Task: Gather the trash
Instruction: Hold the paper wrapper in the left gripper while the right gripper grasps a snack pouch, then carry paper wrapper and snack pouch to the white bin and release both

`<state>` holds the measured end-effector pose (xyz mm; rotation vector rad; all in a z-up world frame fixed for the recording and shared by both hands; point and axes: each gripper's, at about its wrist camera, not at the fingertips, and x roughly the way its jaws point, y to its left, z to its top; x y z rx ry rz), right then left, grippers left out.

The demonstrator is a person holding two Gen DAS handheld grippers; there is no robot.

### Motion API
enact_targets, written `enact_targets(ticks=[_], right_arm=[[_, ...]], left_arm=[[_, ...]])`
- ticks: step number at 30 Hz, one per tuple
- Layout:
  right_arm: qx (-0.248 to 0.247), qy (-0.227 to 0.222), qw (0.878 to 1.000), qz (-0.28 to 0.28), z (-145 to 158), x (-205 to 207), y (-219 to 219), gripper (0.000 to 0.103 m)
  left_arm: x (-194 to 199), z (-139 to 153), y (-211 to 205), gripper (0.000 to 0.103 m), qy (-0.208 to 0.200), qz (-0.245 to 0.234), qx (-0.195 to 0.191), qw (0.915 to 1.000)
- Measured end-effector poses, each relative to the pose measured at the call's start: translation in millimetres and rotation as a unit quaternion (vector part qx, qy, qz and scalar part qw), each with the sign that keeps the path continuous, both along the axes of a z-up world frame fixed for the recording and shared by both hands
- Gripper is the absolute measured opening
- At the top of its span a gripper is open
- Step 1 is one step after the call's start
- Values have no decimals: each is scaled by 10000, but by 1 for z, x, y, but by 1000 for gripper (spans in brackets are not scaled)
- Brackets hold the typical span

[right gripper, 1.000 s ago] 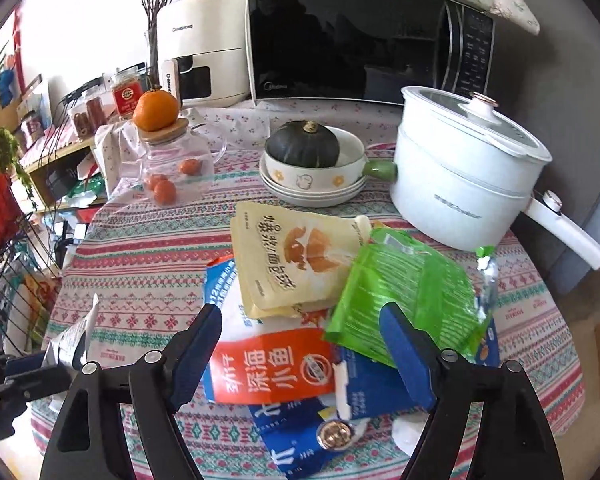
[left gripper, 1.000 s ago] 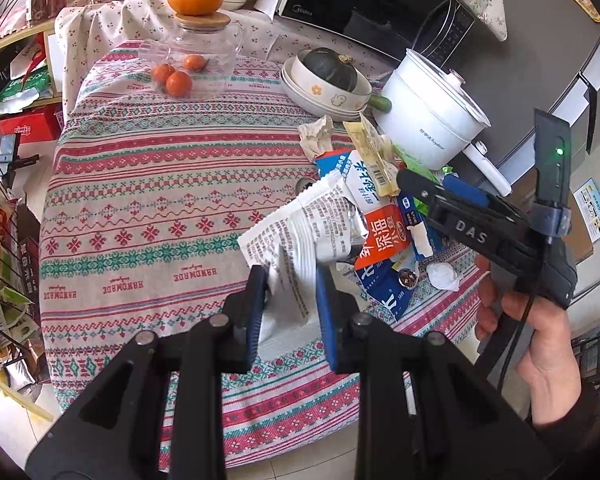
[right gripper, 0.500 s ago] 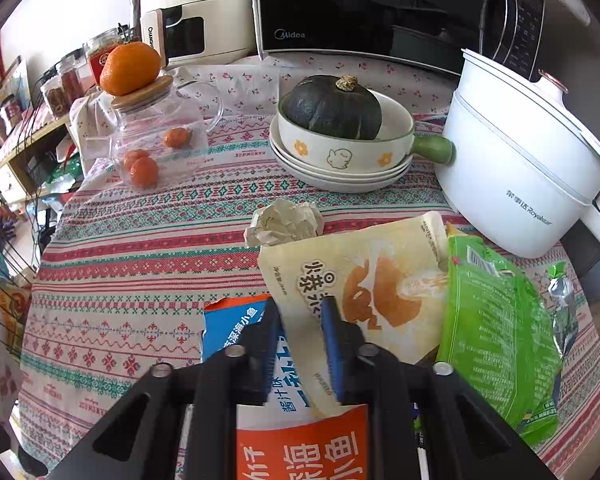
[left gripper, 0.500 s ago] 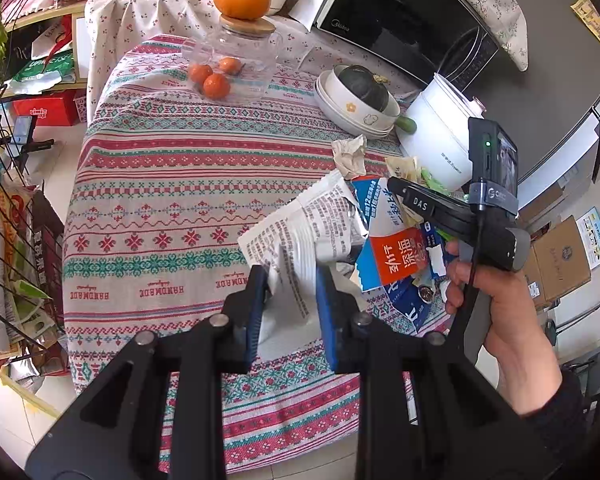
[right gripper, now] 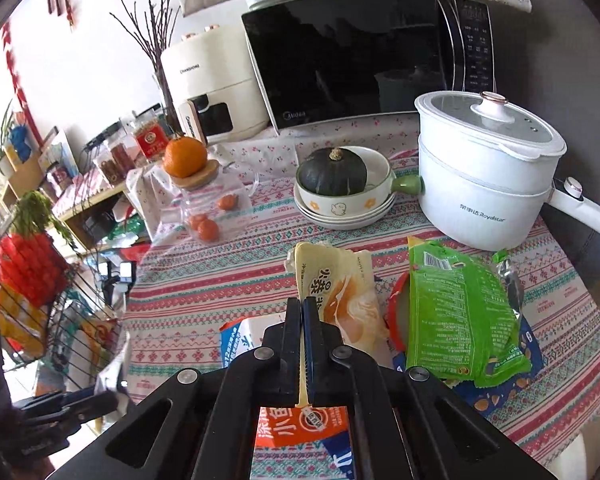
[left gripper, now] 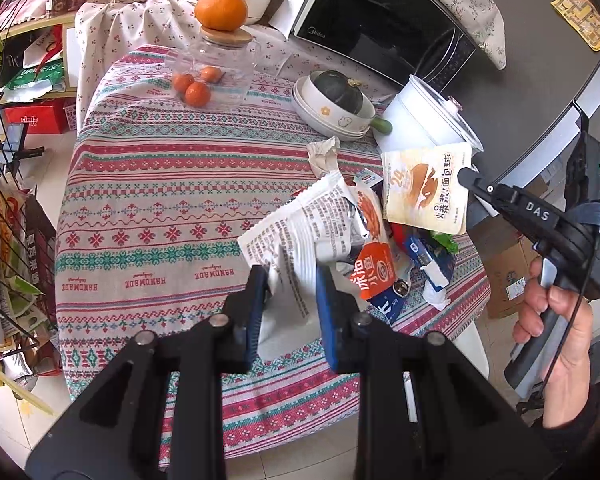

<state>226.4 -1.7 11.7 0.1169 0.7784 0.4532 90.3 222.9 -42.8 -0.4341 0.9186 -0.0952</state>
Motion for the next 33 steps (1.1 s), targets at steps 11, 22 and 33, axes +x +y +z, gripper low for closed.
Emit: enact_targets(ticks=[11, 22, 33], right_arm=[[534, -258, 9982, -102, 37, -69, -69, 2], [294, 167, 9963, -795, 10, -121, -172, 2], [-49, 595, 9898, -1295, -20, -166, -256, 2]], left_arm=[[-9, 10, -36, 27, -169, -362, -10, 9992], [-25, 8, -130, 28, -313, -1180, 75, 9925], [-33, -12, -218, 27, -182, -2007, 373, 9788]])
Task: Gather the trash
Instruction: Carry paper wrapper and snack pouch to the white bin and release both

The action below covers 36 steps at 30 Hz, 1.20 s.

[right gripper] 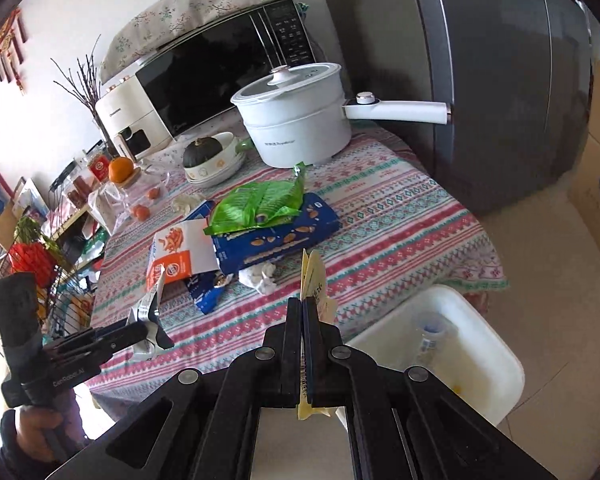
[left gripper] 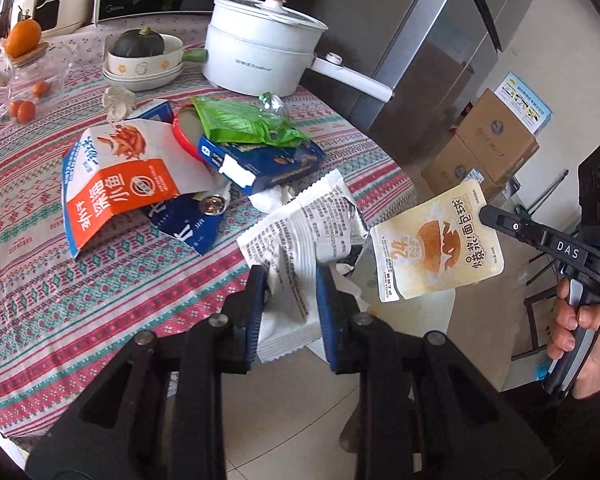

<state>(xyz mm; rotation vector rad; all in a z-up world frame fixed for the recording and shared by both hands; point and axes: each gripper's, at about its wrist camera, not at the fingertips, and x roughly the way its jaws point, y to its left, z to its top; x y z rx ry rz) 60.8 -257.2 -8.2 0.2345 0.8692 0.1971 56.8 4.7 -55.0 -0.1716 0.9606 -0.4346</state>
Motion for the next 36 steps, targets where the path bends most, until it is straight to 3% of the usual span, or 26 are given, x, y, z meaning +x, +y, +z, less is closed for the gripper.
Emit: enact_targets(ticks=[14, 21, 30, 34, 36], right_arm=[[146, 633, 9942, -858, -56, -33, -99, 2], [52, 783, 9917, -1022, -62, -28, -116, 2], [-62, 972, 9897, -1046, -71, -27, -125, 2], [-61, 1030, 9885, -1102, -74, -28, -127, 2], [-55, 1032, 9884, -1112, -73, -28, -128, 2]], left_arm=[[4, -23, -113, 28, 205, -923, 238, 9952], [11, -48, -155, 28, 503, -1114, 230, 9922], [12, -65, -171, 33, 849, -1383, 42, 9867], [12, -63, -160, 65, 878, -1315, 117, 9873], [12, -60, -151, 69, 833, -1282, 174, 9881]])
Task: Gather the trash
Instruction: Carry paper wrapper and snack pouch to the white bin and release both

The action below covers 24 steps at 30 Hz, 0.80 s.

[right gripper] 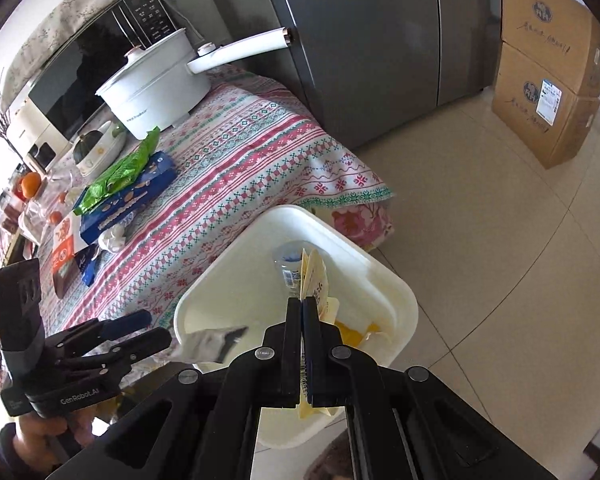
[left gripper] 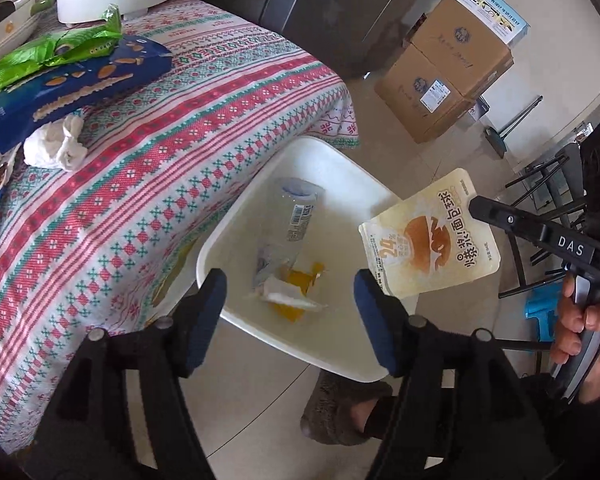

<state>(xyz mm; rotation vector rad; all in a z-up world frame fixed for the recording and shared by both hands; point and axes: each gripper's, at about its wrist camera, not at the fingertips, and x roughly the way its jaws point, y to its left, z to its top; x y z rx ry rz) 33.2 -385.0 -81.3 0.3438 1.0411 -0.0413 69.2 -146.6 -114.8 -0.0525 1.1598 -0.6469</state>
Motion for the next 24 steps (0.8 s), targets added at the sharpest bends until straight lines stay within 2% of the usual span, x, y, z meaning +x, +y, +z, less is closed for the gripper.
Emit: enact_targets(ticks=[6, 8, 10, 12, 13, 18, 24], right_arm=[[80, 30, 10000, -34, 4, 5, 4, 6], [46, 71, 10000, -52, 6, 7, 6, 14], [-54, 23, 10000, -79, 11, 9, 10, 42], [-133, -122, 9998, -83, 18, 9, 16, 61], [-164, -179, 9997, -59, 23, 10, 20, 65], [-307, -286, 9990, 123, 34, 19, 42, 73], [-546, -298, 9973, 388, 40, 32, 72, 77]], left_arm=[[1, 13, 30, 82, -209, 128, 246, 9994], [1, 16, 40, 86, -207, 118, 284, 9993], [-1, 17, 47, 94, -203, 127, 445, 9987], [-2, 20, 55, 98, -301, 150, 600, 9976], [-2, 21, 58, 98, -345, 165, 648, 9972], [3, 27, 78, 101, -401, 355, 751, 9957], [10, 37, 106, 102, -526, 601, 928, 9925]])
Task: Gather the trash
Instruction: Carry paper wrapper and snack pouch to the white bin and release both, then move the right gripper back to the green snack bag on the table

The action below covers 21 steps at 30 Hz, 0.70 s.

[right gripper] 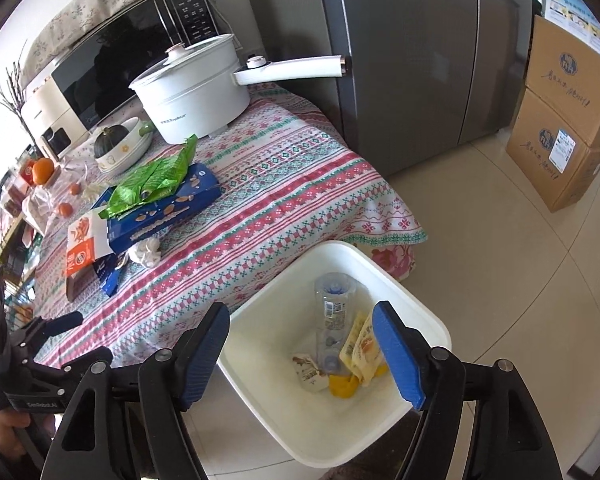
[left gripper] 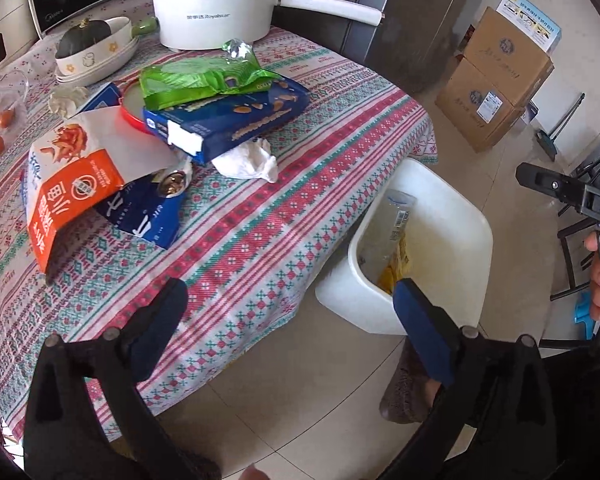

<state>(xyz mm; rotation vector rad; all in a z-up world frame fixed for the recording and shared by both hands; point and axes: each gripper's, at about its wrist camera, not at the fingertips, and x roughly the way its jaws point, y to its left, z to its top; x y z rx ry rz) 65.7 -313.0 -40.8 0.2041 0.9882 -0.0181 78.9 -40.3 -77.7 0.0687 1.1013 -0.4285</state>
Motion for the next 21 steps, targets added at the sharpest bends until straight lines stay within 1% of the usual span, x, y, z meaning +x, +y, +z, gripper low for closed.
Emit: enact_targets(ticks=[5, 10, 14, 18, 21], right_arm=[[-225, -83, 9995, 207, 8, 11, 26, 80], [-258, -135, 9987, 425, 14, 24, 55, 83], [-309, -160, 9976, 599, 17, 34, 79, 83], [-346, -169, 9966, 724, 18, 45, 102, 84], [-332, -152, 9962, 793, 16, 54, 118, 84]], left_arm=[[5, 11, 30, 102, -137, 231, 161, 9995], [11, 19, 63, 102, -282, 454, 384, 9978], [14, 20, 94, 102, -350, 657, 474, 9961], [18, 18, 126, 102, -385, 953, 453, 9937], [22, 16, 149, 102, -383, 1217, 277, 9914]])
